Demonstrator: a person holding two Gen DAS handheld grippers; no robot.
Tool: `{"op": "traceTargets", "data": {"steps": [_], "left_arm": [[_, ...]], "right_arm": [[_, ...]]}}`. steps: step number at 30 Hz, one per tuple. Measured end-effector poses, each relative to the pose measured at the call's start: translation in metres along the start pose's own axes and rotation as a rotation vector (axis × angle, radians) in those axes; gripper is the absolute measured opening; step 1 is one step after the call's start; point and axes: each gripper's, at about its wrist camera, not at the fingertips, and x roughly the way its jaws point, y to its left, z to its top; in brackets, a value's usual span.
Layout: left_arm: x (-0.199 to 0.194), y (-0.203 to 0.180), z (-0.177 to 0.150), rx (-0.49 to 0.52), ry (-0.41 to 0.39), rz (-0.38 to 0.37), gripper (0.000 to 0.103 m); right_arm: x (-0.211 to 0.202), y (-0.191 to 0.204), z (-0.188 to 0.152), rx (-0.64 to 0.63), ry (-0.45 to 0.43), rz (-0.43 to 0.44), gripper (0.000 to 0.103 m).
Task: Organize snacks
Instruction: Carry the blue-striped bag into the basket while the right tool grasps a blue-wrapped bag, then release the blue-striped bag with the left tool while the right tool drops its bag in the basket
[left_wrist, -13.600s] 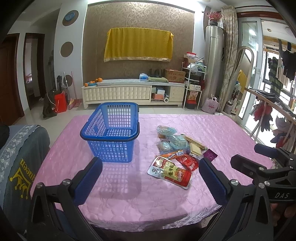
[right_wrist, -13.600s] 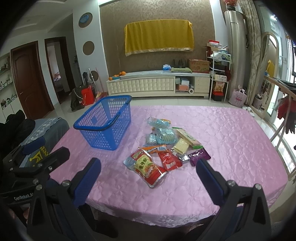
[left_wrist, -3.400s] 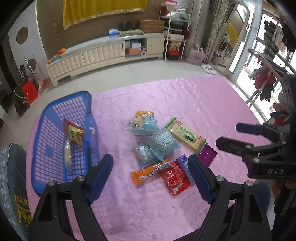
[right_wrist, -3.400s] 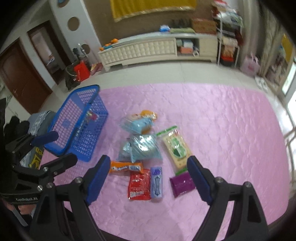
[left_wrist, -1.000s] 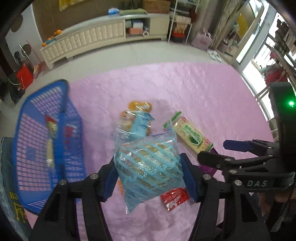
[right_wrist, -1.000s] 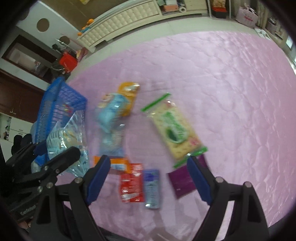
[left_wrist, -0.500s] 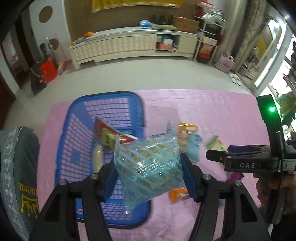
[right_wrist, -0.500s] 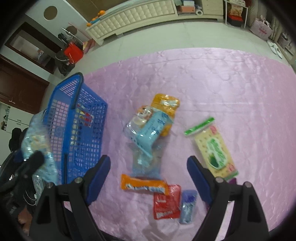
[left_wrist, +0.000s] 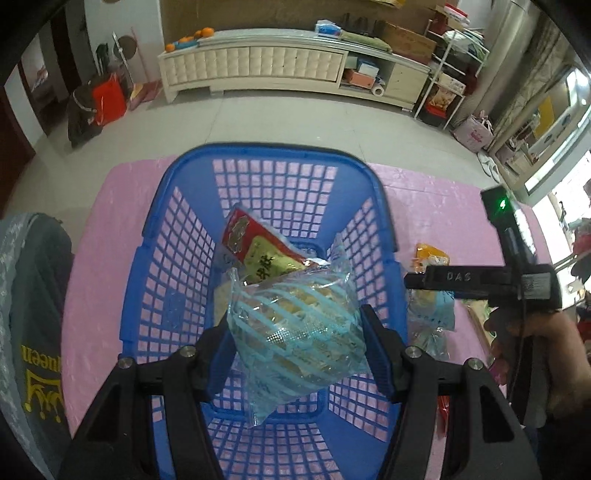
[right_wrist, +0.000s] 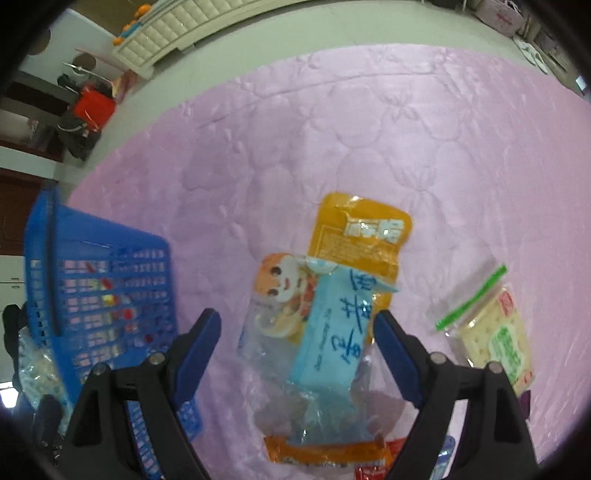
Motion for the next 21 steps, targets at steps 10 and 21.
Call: {"op": "traceTargets", "data": {"steps": [10,21], "left_arm": [[-0.014,0.02,-0.018,-0.034,0.007,0.012,0.06],[-0.065,0.032,-0.038,-0.026,-0.049,0.024,0.06]], "right_arm": [[-0.011,0.004,-0.02,-0.104,-0.093,-0.026,0.072],[-0.091,0.019,-0.069,-0.18,-0.219,0.057,0.072]]}}
